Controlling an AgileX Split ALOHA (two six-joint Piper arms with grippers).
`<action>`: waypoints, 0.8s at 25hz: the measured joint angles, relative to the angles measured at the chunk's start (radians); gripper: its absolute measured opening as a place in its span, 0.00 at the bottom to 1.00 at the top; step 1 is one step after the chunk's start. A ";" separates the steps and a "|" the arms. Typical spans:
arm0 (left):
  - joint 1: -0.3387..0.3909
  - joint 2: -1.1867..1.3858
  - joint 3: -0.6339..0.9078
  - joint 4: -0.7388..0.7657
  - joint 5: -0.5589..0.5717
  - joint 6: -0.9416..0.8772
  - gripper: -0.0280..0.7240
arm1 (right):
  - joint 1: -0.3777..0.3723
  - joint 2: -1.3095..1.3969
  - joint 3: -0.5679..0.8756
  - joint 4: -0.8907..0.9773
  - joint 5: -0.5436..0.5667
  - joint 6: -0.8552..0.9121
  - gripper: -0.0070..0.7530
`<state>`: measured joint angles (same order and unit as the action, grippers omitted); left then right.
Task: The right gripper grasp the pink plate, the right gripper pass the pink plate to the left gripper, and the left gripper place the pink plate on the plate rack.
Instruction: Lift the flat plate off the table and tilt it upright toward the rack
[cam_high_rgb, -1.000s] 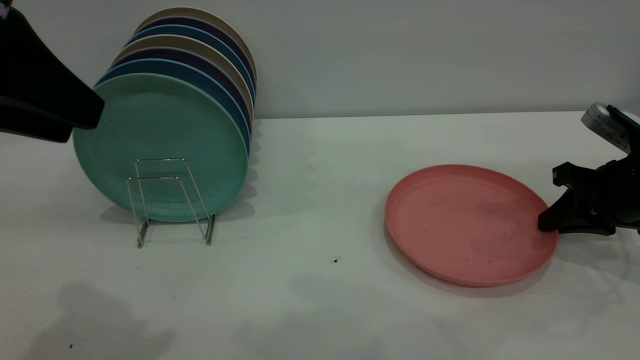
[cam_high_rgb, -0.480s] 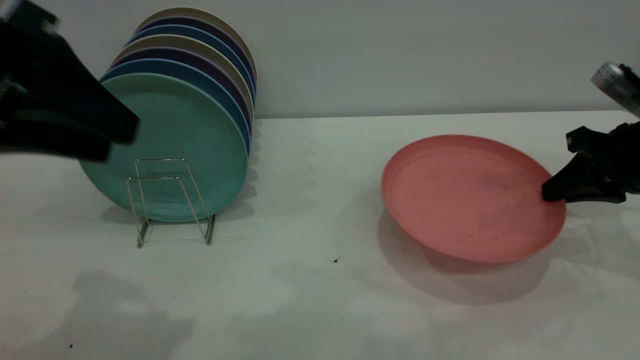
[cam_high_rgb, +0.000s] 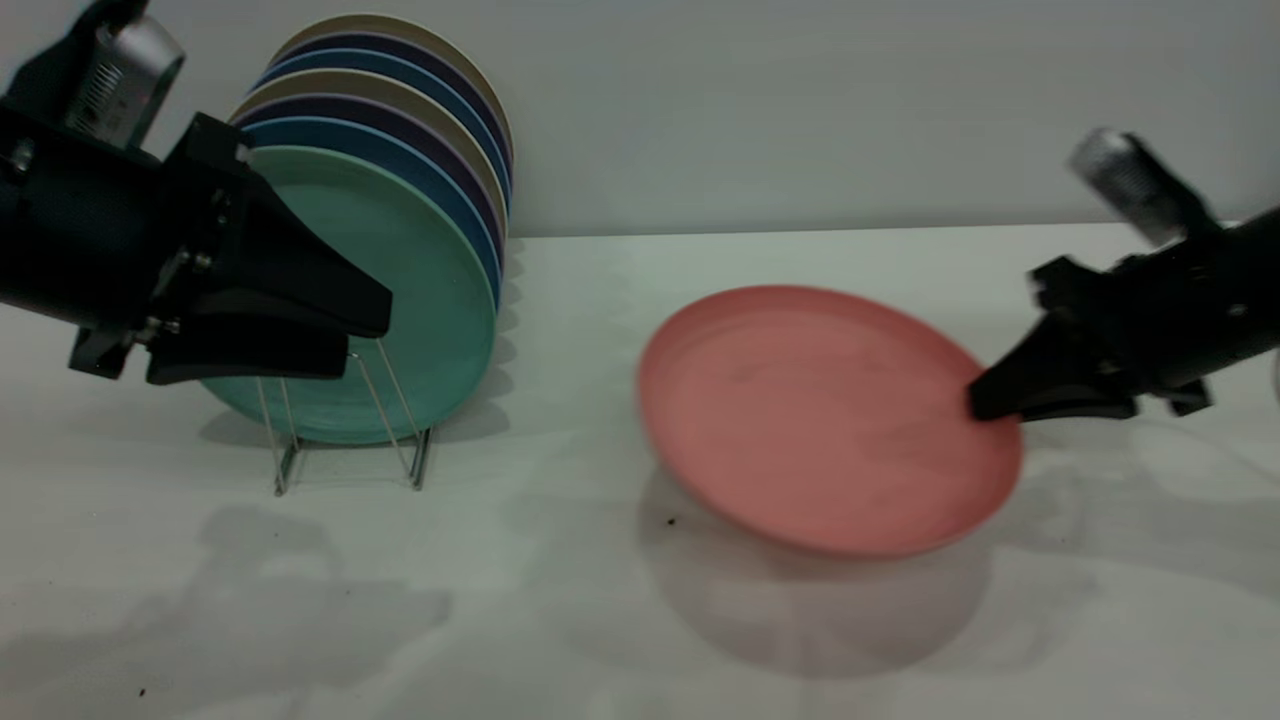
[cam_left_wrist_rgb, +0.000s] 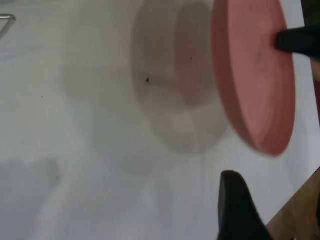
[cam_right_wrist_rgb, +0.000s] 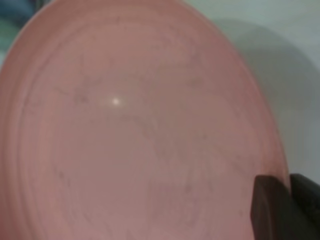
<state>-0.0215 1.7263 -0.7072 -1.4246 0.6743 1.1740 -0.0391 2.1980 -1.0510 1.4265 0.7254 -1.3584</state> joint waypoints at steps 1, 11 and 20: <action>0.000 0.008 0.000 -0.006 0.002 0.004 0.57 | 0.020 0.000 0.000 0.000 0.002 0.004 0.03; 0.000 0.025 -0.001 -0.021 0.001 0.012 0.57 | 0.164 -0.017 0.000 0.077 0.058 0.006 0.03; 0.000 0.026 -0.001 -0.049 -0.031 0.019 0.57 | 0.229 -0.080 0.000 0.130 0.077 -0.001 0.03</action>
<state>-0.0215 1.7519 -0.7084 -1.4739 0.6436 1.1929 0.1895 2.1181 -1.0510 1.5566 0.8027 -1.3596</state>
